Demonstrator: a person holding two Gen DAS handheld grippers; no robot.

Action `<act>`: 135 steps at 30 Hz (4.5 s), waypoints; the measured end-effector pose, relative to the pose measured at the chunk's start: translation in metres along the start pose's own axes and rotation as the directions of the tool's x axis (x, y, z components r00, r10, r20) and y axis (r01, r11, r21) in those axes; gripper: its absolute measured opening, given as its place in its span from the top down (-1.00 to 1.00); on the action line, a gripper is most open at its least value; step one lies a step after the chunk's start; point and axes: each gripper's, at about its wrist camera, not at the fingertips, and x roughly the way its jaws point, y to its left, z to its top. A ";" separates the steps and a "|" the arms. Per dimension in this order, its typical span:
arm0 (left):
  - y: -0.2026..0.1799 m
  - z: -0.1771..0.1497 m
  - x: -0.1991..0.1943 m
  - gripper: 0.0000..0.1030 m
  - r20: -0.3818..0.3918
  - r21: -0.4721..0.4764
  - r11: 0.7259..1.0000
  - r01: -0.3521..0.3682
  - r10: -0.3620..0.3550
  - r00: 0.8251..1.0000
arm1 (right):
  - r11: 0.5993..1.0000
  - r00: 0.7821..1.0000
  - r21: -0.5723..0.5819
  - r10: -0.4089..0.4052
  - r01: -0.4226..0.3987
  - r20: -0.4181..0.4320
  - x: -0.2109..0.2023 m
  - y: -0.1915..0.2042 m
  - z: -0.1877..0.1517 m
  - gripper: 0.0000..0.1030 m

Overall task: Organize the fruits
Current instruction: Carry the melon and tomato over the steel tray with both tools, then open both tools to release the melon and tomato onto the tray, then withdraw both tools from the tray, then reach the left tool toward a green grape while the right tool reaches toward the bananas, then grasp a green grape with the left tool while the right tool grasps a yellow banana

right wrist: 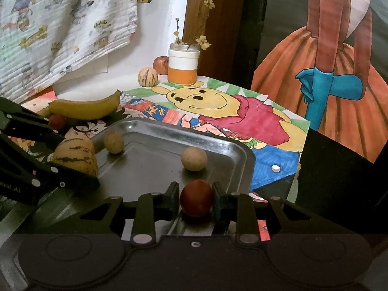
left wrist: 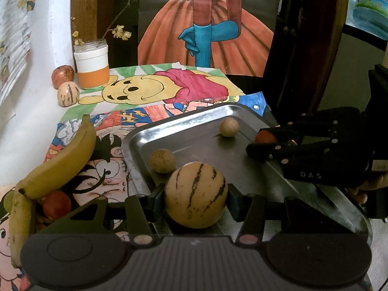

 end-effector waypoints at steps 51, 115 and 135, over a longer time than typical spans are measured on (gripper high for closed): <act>0.031 -0.152 -0.240 -1.00 0.140 -0.349 0.898 -0.267 0.332 0.933 | 0.968 0.995 0.245 0.030 -0.053 0.094 -0.196 0.171 -0.047 -0.99; 0.139 -0.129 -0.158 -0.95 0.105 -0.341 0.890 -0.303 0.356 0.928 | 0.830 0.924 0.489 0.365 -0.270 -0.109 0.053 0.210 0.101 -0.82; 0.137 -0.123 -0.141 -0.19 0.104 -0.324 0.912 -0.253 0.300 0.948 | 0.839 0.945 0.504 0.304 -0.206 -0.121 0.080 0.217 0.093 -0.09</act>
